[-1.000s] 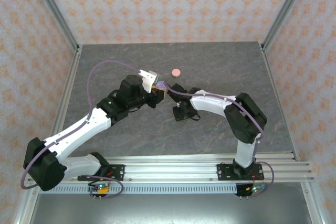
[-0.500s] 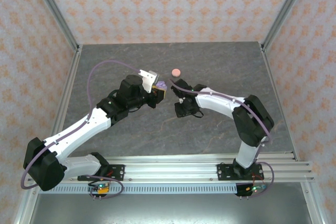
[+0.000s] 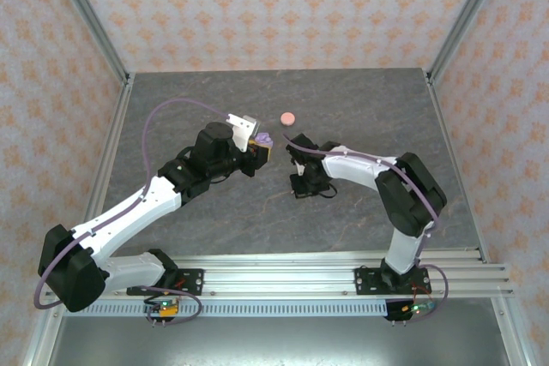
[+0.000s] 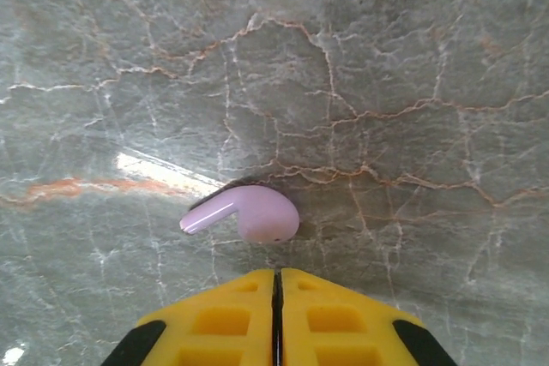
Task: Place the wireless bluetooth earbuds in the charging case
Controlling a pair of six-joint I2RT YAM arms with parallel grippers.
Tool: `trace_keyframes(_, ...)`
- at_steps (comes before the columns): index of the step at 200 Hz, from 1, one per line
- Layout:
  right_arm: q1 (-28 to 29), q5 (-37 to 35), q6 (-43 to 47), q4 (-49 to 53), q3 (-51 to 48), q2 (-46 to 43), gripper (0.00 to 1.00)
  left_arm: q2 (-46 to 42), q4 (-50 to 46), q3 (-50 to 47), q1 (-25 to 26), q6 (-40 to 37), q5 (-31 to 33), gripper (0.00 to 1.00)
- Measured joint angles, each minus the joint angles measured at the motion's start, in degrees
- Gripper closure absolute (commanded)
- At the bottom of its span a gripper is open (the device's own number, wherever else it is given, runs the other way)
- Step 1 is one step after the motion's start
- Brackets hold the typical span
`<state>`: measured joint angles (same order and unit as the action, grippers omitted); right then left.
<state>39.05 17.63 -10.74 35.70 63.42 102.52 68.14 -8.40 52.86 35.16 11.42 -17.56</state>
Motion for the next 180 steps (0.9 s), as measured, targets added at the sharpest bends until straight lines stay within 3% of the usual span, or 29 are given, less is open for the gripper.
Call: trace_keyframes(180,0.0,-6.75,-1.62,-1.29,3.98,2.89,0.94,0.07,0.02,0.0,0.0,0.0,-0.17,0.83)
